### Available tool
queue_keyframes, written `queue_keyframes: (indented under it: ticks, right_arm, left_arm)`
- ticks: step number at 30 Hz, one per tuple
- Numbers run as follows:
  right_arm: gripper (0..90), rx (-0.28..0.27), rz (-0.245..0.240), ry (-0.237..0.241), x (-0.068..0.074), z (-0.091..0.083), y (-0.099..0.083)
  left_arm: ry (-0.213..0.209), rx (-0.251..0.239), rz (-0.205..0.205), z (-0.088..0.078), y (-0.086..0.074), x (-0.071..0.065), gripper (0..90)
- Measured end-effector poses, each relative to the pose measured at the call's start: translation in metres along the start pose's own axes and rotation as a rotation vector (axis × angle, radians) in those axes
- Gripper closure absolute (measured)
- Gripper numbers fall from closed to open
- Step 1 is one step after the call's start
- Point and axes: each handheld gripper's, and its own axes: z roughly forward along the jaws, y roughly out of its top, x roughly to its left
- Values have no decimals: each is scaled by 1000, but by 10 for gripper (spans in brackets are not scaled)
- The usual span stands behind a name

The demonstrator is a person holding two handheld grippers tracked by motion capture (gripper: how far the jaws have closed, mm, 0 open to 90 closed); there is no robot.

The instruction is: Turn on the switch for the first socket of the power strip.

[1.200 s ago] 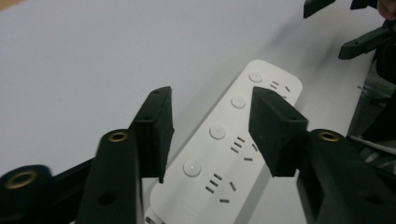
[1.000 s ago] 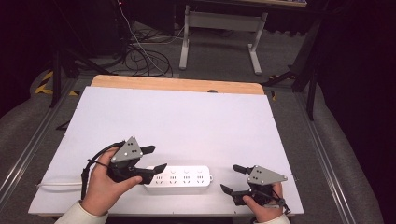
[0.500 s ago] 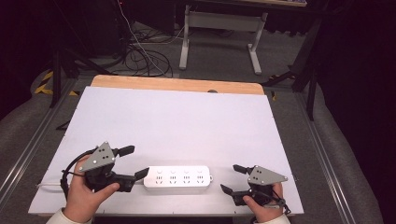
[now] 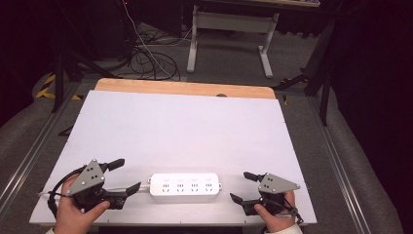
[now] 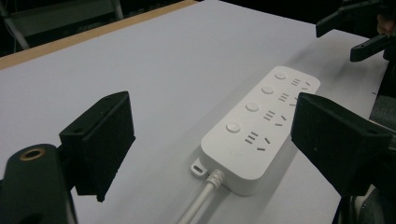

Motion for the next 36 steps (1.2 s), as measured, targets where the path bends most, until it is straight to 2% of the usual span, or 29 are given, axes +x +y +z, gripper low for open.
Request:
queue_keyframes:
  ticks: [8,13,19,23,25,29,36]
  right_arm:
    - [169,-1,1,2,0,0,0]
    - [166,-2,0,4,0,0,0]
    - [162,-4,1,4,0,0,0]
    - [161,-3,1,6,0,0,0]
    - [159,-3,0,6,0,-1,0]
    - [159,0,-1,7,-1,0,-1]
    - [158,9,-2,4,-2,1,-2]
  left_arm:
    - [45,18,7,-9,-20,3,107]
    - [48,30,-19,-12,-32,5,95]
    - [83,38,-40,-14,-42,8,93]
    - [75,47,-57,-15,-49,8,93]
    - [79,50,-49,-15,-52,10,91]
    - [72,53,-61,-15,-61,11,92]
    - [51,76,-45,-17,-67,12,92]
